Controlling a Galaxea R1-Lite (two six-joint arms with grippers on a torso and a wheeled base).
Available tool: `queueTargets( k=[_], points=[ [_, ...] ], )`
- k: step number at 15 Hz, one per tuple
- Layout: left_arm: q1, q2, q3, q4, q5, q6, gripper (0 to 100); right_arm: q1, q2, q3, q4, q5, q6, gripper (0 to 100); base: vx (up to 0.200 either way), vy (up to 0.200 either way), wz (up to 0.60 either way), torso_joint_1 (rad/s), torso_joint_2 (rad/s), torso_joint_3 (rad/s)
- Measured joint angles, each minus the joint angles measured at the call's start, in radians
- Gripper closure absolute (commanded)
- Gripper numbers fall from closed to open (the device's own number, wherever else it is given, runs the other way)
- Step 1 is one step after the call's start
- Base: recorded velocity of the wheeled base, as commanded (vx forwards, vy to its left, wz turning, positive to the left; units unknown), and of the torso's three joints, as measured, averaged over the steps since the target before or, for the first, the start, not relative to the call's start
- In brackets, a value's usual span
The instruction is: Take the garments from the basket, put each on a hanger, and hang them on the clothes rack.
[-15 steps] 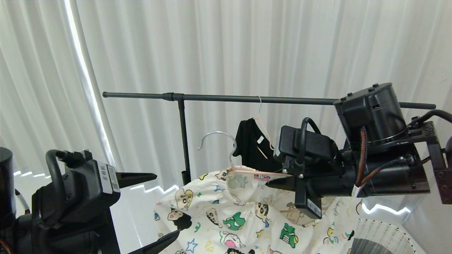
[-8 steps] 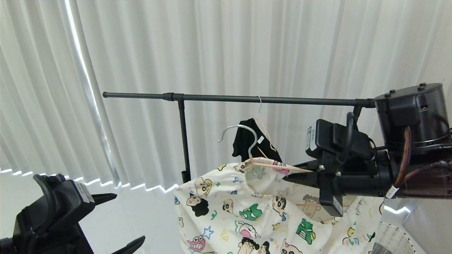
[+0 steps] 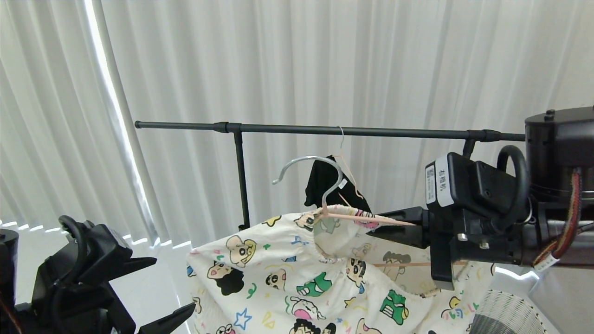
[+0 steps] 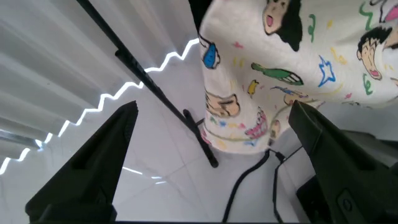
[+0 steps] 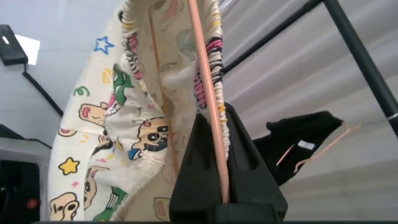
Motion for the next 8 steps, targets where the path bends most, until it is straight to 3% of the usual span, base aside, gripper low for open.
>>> queueTargets(
  k=[3, 4, 8],
  points=[
    [0.004, 0.01, 0.0, -0.035, -0.02, 0.0, 0, 0.039, -0.017, 0.0, 0.0, 0.001, 0.0, 100, 0.0, 0.0, 0.0, 0.0, 0.0, 0.0],
    [0.004, 0.014, 0.002, -0.046, -0.02, 0.0, 100, 0.05, -0.024, 0.0, 0.0, 0.001, 0.0, 100, 0.0, 0.0, 0.0, 0.0, 0.0, 0.0],
    [0.014, 0.022, 0.011, -0.051, -0.021, 0.001, 100, 0.057, -0.059, 0.014, 0.002, -0.003, 0.004, 100, 0.0, 0.0, 0.0, 0.0, 0.0, 0.0]
  ],
)
